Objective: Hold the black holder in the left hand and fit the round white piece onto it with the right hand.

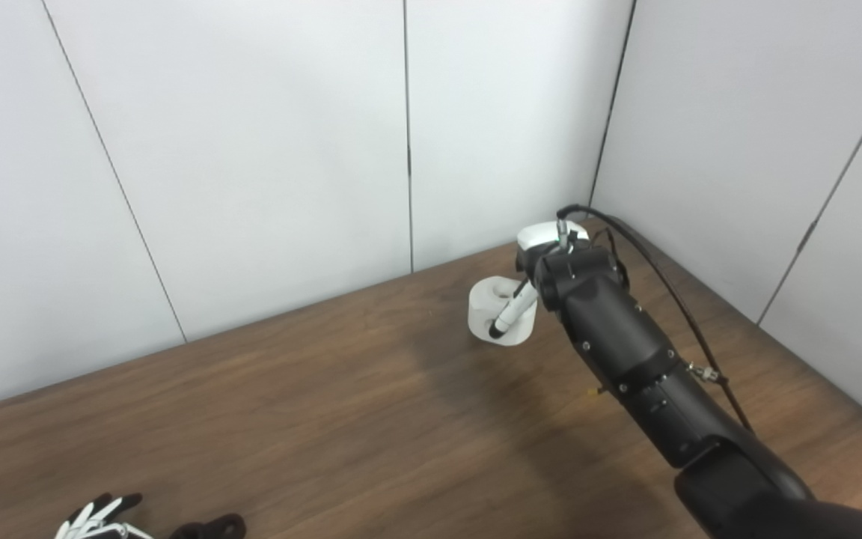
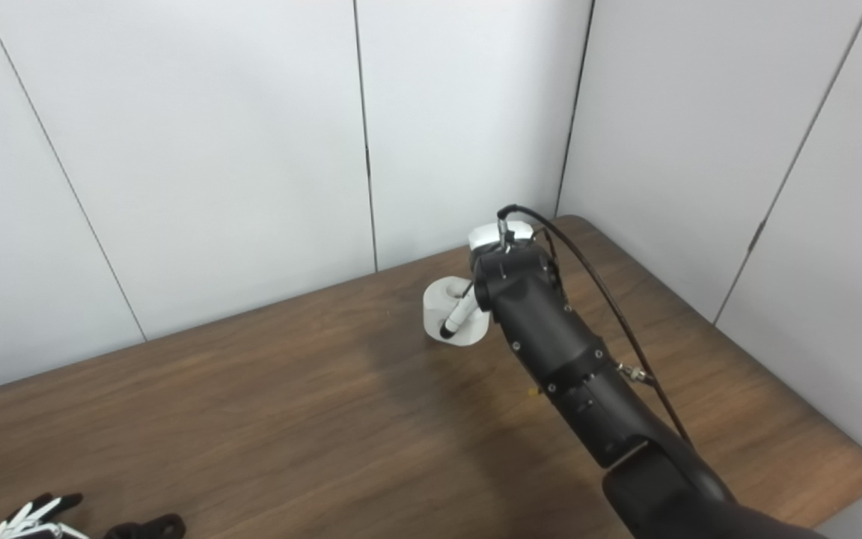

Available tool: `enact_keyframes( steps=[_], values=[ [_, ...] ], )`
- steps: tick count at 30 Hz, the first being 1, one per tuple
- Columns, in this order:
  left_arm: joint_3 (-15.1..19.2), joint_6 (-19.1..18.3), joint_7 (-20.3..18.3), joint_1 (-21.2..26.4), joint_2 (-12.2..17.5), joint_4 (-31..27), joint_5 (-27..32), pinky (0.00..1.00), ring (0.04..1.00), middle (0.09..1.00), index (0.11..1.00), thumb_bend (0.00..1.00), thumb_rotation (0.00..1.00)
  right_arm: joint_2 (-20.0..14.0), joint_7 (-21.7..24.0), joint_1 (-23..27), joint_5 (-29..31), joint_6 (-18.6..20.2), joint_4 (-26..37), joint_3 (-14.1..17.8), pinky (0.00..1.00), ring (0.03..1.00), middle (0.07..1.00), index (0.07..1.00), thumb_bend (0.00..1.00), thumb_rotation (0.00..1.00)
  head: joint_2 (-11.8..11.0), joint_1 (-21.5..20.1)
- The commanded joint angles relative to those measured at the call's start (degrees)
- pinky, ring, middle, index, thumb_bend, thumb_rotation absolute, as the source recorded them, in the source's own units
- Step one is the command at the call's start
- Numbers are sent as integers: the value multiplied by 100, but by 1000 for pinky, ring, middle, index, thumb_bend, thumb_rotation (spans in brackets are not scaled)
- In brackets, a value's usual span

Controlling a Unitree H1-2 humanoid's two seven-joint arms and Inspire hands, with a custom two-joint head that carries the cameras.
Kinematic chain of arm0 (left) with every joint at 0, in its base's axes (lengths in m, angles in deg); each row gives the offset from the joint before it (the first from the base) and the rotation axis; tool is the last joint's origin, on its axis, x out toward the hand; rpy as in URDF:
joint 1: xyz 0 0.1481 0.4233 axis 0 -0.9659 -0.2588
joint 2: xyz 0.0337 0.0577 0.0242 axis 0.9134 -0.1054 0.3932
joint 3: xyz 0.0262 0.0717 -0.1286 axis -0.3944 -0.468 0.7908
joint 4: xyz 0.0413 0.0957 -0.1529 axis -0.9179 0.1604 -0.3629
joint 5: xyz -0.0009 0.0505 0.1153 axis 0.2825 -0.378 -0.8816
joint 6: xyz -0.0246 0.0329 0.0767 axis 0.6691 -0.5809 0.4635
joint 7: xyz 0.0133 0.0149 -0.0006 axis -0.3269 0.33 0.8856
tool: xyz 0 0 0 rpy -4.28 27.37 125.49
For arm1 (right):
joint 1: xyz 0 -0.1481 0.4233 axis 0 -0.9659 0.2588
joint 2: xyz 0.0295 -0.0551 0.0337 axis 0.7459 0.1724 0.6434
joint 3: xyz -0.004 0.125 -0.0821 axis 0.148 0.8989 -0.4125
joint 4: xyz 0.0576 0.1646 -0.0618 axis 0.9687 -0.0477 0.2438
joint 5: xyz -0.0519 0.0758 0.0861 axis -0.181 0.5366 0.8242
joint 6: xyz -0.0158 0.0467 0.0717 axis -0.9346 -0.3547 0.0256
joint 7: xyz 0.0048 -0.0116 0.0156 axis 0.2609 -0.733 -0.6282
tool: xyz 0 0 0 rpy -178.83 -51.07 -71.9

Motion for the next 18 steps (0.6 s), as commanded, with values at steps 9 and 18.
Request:
enact_keyframes(
  steps=[9, 18],
  values=[
    [46, -139, -97, -119, 124, -141, 17, 1000, 988, 899, 482, 512, 32, 15, -259, 70, -130, 34, 220, 182, 829, 908, 922, 902, 1000, 552, 37, 24],
    [74, -117, -140, -194, 140, -231, 40, 1000, 990, 900, 482, 512, 32, -63, -345, -22, -44, -11, 46, -23, 822, 900, 923, 913, 1000, 609, 91, 33]
  ],
)
